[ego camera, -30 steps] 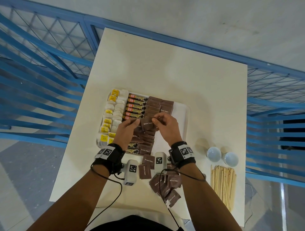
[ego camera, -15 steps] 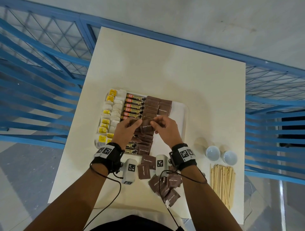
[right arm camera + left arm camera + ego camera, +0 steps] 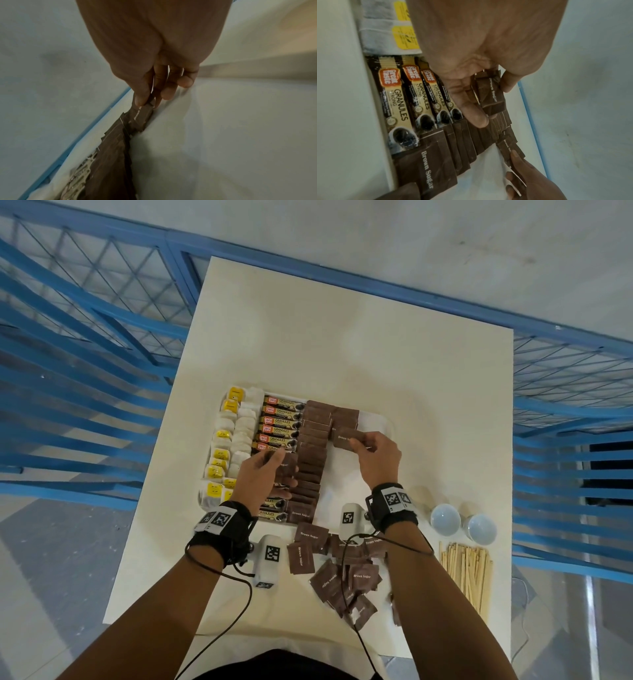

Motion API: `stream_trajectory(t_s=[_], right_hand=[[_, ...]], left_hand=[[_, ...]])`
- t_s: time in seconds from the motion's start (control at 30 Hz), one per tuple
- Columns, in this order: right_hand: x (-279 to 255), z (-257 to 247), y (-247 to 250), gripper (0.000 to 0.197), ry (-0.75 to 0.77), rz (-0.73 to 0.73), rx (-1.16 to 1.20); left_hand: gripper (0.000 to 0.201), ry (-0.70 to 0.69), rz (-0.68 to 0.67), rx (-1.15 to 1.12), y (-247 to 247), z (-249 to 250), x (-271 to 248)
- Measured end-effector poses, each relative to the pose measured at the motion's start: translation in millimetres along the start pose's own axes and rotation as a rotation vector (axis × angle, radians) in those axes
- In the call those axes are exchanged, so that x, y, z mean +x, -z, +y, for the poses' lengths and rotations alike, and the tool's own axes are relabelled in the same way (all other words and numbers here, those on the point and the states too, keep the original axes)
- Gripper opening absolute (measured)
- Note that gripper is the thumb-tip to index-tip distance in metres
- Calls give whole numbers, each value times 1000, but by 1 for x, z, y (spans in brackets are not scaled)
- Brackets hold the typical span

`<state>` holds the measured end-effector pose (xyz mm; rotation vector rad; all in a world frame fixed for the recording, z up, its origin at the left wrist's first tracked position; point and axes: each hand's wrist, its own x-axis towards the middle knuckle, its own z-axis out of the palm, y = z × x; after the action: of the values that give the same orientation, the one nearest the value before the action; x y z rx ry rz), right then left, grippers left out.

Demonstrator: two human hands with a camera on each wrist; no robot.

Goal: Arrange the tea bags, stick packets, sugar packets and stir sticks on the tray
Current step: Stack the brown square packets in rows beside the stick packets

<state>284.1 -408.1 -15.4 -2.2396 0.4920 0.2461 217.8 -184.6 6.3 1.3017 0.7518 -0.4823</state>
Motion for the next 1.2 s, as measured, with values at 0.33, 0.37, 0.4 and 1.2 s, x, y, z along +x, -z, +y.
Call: stream_trajectory(t_s=[0.33, 0.37, 0.4, 1.2], right_hand=[[5, 2, -16, 14, -65, 67, 4], [5, 2, -16, 15, -69, 72, 4], [6, 2, -17, 17, -73, 76, 3], [-23, -7, -12, 2, 81, 115, 65]], left_hand=[[27, 10, -18, -6, 2, -7, -1], [26, 12, -15, -8, 1, -7, -2], [25, 12, -12, -13, 1, -7, -2], [27, -38, -125, 117, 1, -10, 2]])
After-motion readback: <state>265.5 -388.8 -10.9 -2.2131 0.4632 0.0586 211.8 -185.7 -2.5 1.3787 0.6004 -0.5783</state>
